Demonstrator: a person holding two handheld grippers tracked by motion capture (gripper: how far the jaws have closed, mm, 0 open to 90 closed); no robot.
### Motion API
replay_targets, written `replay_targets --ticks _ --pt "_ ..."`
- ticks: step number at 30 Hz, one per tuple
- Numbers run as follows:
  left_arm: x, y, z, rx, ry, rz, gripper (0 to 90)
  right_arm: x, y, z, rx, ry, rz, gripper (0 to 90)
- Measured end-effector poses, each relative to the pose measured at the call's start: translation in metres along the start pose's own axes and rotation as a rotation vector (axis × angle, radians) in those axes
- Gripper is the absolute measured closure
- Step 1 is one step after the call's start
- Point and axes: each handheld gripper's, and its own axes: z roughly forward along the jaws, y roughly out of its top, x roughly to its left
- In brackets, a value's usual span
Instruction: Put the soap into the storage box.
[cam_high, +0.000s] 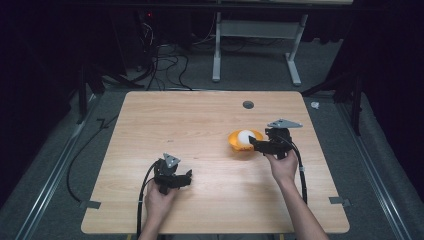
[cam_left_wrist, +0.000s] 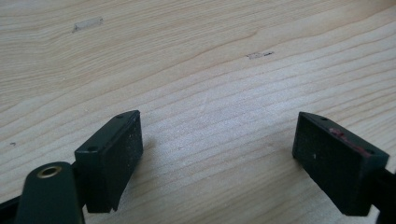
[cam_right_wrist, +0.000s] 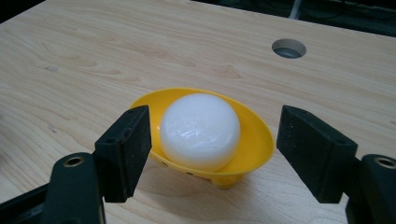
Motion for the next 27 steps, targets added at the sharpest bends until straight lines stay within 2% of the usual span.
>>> replay_targets --ticks 27 --pt "0.000 0.000 0.000 0.000 0.001 -0.001 16.5 -0.010 -0.012 -0.029 -0.032 -0.004 0.020 27.2"
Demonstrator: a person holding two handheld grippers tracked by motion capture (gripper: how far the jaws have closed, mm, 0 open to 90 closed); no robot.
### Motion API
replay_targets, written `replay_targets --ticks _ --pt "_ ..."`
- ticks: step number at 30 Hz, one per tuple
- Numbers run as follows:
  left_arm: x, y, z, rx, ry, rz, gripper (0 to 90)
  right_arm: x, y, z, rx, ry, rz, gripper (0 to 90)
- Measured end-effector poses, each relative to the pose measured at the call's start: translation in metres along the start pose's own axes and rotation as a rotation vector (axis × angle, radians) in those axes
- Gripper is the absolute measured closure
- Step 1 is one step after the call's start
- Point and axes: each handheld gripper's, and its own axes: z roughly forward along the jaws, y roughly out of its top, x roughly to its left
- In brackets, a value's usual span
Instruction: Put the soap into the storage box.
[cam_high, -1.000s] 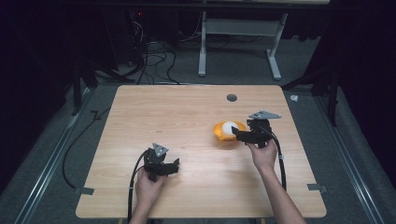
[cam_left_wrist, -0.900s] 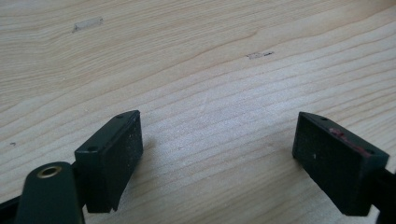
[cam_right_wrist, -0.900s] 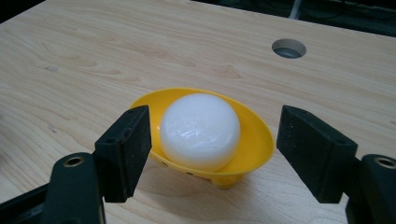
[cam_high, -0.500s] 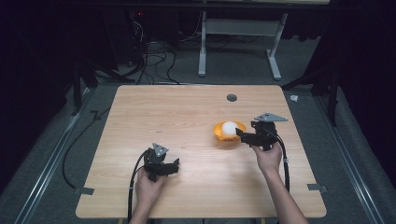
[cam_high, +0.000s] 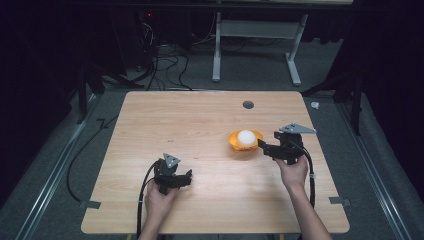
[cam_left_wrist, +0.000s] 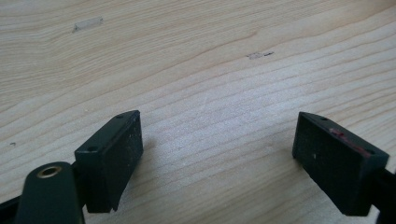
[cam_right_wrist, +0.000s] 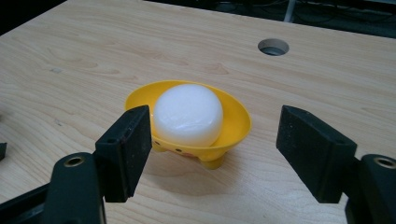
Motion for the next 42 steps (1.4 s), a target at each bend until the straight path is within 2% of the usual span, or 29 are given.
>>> replay_targets --ticks 9,18,22,42 --pt "0.000 0.000 0.000 0.000 0.000 0.000 16.5 0.002 -0.004 -0.006 -0.003 0.004 -0.013 27.2" --pt "0.000 0.000 0.000 0.000 0.000 0.000 16.5 -0.001 -0.010 -0.016 -0.010 0.001 -0.003 27.3" --pt "0.000 0.000 0.000 0.000 0.000 0.000 16.5 -0.004 -0.015 -0.021 -0.013 -0.006 0.019 27.2" --pt "0.000 0.000 0.000 0.000 0.000 0.000 16.5 -0.009 -0.028 -0.037 -0.030 -0.016 0.034 27.2"
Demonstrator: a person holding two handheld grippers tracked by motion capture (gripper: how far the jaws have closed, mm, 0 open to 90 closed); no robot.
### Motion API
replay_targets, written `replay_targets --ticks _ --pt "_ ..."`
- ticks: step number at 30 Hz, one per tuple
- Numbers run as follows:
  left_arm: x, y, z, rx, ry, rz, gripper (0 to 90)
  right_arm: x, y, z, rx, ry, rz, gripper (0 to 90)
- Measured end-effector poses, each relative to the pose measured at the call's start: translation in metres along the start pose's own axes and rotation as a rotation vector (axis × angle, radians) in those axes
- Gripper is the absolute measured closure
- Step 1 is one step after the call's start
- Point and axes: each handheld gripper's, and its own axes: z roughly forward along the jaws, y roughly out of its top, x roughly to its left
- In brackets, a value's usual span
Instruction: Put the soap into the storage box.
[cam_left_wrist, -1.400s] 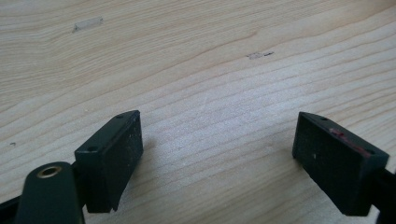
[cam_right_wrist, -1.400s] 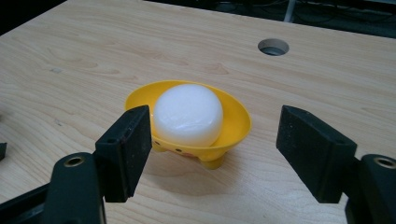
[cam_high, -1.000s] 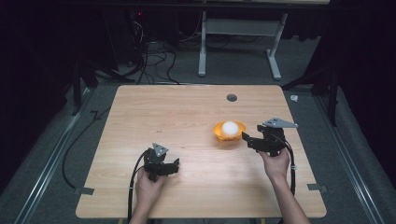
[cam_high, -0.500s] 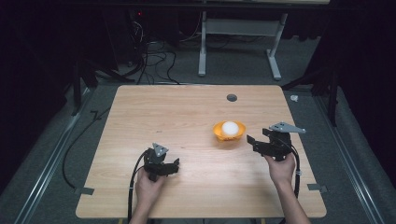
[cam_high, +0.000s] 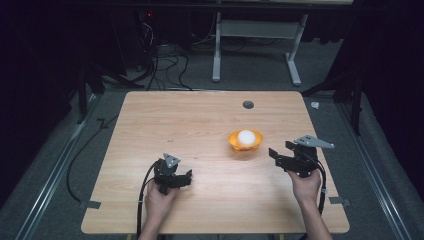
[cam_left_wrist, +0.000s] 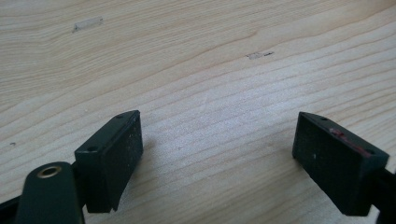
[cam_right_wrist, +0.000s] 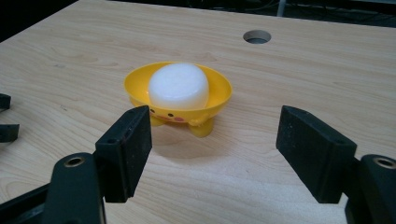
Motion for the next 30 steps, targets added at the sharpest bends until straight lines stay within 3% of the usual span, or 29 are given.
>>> replay_targets --ticks 30 --pt "0.000 0.000 0.000 0.000 0.000 0.000 16.5 0.003 -0.019 -0.015 -0.010 0.007 0.016 27.2"
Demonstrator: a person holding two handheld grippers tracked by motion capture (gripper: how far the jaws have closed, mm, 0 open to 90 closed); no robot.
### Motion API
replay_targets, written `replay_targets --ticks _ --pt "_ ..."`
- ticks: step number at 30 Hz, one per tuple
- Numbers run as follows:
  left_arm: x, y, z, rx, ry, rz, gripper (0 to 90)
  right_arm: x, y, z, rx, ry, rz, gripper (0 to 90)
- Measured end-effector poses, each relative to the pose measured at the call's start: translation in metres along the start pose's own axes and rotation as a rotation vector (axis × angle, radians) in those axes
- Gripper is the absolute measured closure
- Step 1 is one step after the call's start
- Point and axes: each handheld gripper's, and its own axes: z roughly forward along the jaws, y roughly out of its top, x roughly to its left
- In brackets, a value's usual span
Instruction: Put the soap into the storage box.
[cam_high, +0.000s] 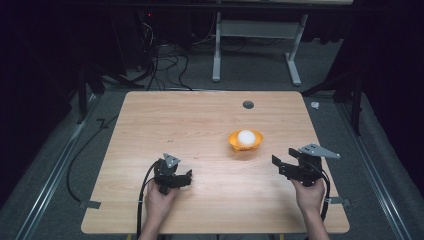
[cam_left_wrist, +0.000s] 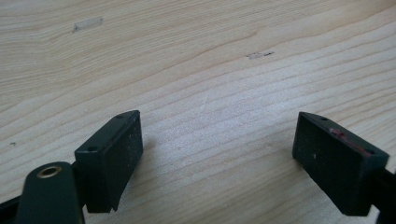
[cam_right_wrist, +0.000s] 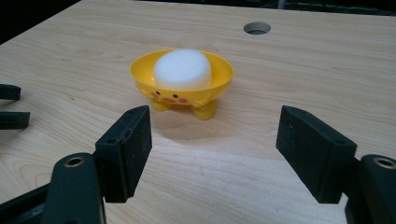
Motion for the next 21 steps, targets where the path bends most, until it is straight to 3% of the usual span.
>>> replay_targets --ticks 21 --pt "0.000 0.000 0.000 0.000 0.000 0.000 16.5 0.010 -0.014 0.000 0.029 0.026 -0.006 27.2"
